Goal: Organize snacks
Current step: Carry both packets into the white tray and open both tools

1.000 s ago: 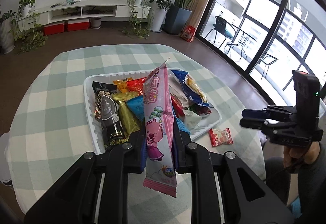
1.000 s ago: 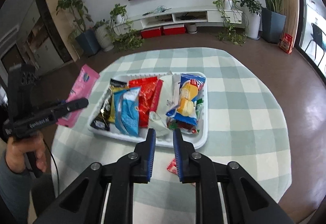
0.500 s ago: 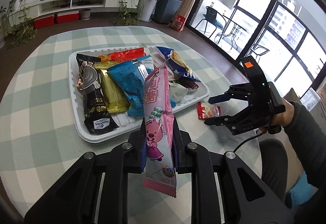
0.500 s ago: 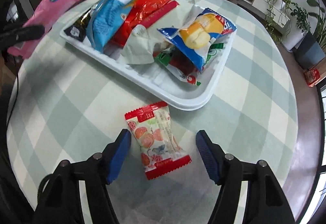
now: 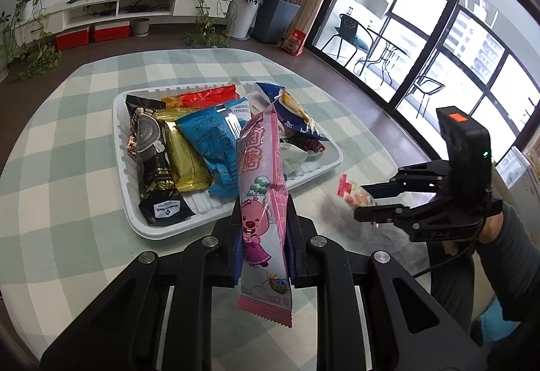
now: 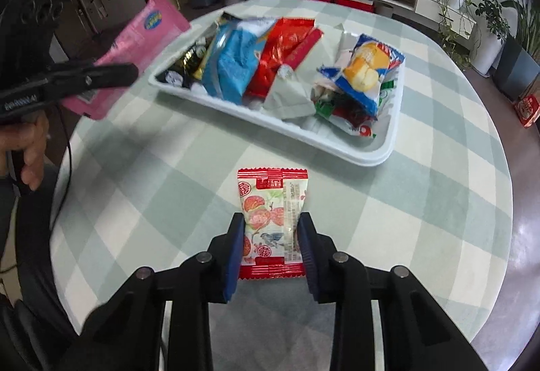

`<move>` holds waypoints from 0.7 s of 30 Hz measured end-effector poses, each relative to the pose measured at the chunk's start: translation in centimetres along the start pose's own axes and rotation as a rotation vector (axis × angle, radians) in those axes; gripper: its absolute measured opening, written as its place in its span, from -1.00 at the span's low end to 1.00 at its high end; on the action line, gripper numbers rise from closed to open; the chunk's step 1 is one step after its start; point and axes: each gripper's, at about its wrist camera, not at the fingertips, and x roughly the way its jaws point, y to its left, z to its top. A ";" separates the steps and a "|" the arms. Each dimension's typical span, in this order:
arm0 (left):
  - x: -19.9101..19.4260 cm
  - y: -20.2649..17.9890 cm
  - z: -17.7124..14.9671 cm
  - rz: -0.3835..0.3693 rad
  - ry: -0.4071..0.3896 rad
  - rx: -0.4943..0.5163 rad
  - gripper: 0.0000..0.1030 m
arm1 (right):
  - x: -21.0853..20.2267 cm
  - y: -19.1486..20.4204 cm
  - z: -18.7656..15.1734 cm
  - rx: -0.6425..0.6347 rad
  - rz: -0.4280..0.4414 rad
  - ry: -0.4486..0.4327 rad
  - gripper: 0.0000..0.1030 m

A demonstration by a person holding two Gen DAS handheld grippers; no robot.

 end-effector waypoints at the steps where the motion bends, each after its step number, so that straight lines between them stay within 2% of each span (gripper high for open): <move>1: -0.2 0.2 0.4 0.007 -0.005 -0.004 -0.66 | -1.0 0.1 0.7 0.027 0.015 -0.038 -0.34; 6: -0.6 1.5 3.3 0.043 -0.045 -0.033 -0.67 | -3.3 0.0 5.3 0.113 0.009 -0.168 -0.34; 10: 0.6 2.6 6.1 0.086 -0.047 -0.050 -0.66 | -2.5 -1.3 8.5 0.202 -0.022 -0.207 -0.34; 13: 2.7 3.0 8.0 0.132 -0.016 -0.032 -0.66 | -0.4 -2.5 10.2 0.254 -0.048 -0.188 -0.34; 16: 4.5 3.5 9.1 0.160 0.006 -0.018 -0.66 | 1.7 -2.8 11.4 0.253 -0.083 -0.161 -0.34; 21: 7.6 4.5 9.4 0.187 0.058 -0.011 -0.66 | 4.4 -3.5 12.6 0.265 -0.106 -0.134 -0.34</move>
